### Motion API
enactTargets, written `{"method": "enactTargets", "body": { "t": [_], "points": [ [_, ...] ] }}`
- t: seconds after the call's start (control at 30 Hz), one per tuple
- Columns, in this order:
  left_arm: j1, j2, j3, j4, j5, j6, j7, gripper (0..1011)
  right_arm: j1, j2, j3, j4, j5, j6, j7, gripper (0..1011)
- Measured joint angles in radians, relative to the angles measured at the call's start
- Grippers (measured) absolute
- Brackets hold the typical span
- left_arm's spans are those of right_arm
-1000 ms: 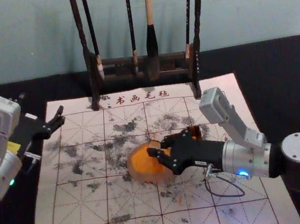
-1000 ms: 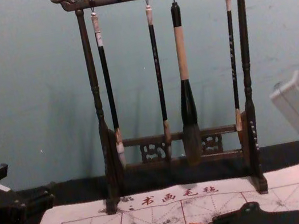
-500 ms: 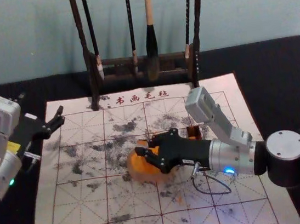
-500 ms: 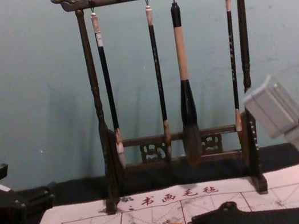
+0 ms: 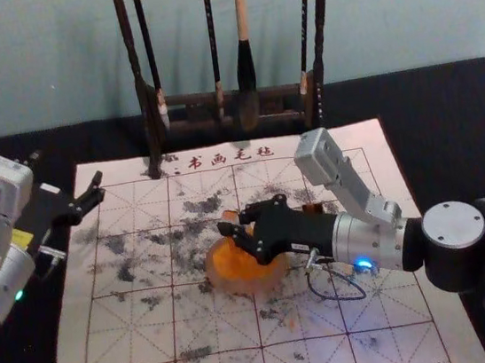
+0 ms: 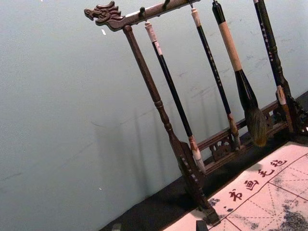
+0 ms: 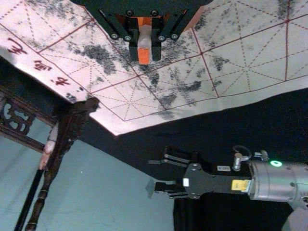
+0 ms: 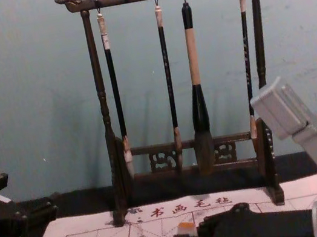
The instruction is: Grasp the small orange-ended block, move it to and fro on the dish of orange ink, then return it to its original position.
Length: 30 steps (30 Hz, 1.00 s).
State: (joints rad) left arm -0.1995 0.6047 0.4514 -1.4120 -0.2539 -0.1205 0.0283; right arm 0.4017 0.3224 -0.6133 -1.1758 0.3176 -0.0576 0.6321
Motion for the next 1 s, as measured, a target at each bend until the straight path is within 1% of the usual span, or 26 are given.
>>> {"method": "enactTargets", "body": {
  "t": [0.2, 0.53, 0.77, 1.0],
  "points": [
    [0.0, 0.0, 0.0, 0.0, 0.0, 0.0, 0.0, 1001, -0.001, 0.004, 0.01, 0.002, -0.004, -0.001, -0.007, 111],
    [0.0, 0.0, 0.0, 0.0, 0.0, 0.0, 0.0, 1001, -0.02, 0.026, 0.026, -0.027, -0.008, 0.005, -0.015, 111],
    [0.0, 0.0, 0.0, 0.0, 0.0, 0.0, 0.0, 1001, -0.047, 0.046, 0.038, -0.067, -0.004, 0.017, -0.016, 111],
    [0.0, 0.0, 0.0, 0.0, 0.0, 0.0, 0.0, 1002, -0.075, 0.065, 0.049, -0.111, 0.014, 0.027, -0.021, 111]
  ]
}}
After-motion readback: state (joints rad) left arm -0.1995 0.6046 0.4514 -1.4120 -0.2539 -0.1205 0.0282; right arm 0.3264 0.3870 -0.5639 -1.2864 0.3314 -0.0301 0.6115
